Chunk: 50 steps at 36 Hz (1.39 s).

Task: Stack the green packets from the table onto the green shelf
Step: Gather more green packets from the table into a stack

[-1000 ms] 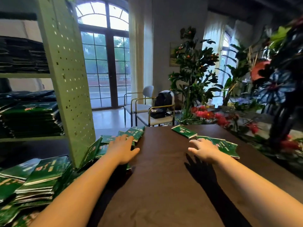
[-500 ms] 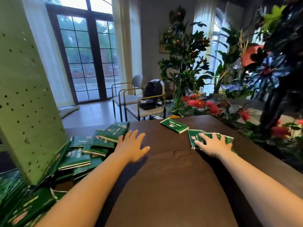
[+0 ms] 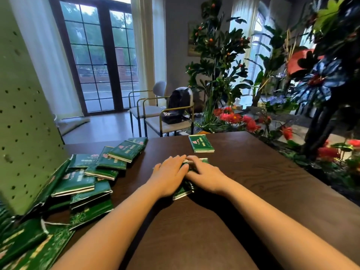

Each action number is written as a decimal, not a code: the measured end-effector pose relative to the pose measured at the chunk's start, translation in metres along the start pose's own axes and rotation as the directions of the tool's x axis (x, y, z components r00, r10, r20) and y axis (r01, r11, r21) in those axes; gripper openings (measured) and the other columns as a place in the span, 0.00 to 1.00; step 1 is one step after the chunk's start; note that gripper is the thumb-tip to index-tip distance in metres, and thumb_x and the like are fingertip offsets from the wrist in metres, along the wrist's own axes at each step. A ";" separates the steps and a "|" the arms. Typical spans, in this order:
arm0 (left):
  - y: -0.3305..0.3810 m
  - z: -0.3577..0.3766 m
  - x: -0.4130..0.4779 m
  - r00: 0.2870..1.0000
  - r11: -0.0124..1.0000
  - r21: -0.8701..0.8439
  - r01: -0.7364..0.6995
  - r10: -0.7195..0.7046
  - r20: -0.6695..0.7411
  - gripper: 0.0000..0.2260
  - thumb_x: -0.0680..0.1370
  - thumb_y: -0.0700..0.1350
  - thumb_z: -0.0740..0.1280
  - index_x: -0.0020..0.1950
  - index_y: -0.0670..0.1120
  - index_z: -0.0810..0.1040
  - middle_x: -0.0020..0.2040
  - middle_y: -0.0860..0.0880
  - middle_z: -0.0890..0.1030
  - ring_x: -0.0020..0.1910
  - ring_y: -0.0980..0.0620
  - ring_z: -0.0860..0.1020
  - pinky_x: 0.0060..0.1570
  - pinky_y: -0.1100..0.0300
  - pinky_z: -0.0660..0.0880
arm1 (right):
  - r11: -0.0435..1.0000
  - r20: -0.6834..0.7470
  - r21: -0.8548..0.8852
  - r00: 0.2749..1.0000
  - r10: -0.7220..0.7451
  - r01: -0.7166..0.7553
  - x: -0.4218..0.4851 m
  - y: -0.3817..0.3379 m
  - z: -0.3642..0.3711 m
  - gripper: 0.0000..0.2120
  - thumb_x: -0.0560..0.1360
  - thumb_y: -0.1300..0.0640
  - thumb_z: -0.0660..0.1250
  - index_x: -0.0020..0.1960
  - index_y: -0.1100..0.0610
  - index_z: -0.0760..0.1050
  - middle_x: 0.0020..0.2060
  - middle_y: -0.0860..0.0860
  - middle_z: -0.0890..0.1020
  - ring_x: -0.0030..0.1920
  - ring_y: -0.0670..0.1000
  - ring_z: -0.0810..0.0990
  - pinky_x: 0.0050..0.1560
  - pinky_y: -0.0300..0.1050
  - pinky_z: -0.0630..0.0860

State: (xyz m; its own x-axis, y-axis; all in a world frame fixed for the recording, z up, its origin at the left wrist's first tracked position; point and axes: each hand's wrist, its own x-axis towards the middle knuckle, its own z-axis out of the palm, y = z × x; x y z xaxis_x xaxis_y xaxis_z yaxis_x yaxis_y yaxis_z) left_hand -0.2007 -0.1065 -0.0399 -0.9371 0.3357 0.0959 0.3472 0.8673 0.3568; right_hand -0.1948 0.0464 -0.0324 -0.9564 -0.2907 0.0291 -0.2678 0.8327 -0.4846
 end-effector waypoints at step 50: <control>-0.053 -0.044 -0.175 0.969 0.891 -0.417 0.182 -0.235 -0.080 0.21 0.74 0.42 0.74 0.64 0.47 0.73 0.57 0.50 0.78 0.56 0.51 0.77 0.59 0.58 0.73 | 0.976 -0.075 -0.216 0.997 -0.024 0.007 -0.096 -0.054 0.028 0.20 0.70 0.38 0.68 0.55 0.50 0.78 0.45 0.48 0.72 0.52 0.51 0.71 0.51 0.48 0.72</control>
State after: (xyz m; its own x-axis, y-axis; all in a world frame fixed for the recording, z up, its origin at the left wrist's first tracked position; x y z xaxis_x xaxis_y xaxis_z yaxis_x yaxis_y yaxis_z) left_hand -0.0564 -0.2279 -0.0348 -0.9923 0.0914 0.0836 0.1235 0.6804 0.7224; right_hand -0.0852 0.0166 -0.0335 -0.9557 -0.2745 0.1062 -0.2937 0.9126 -0.2845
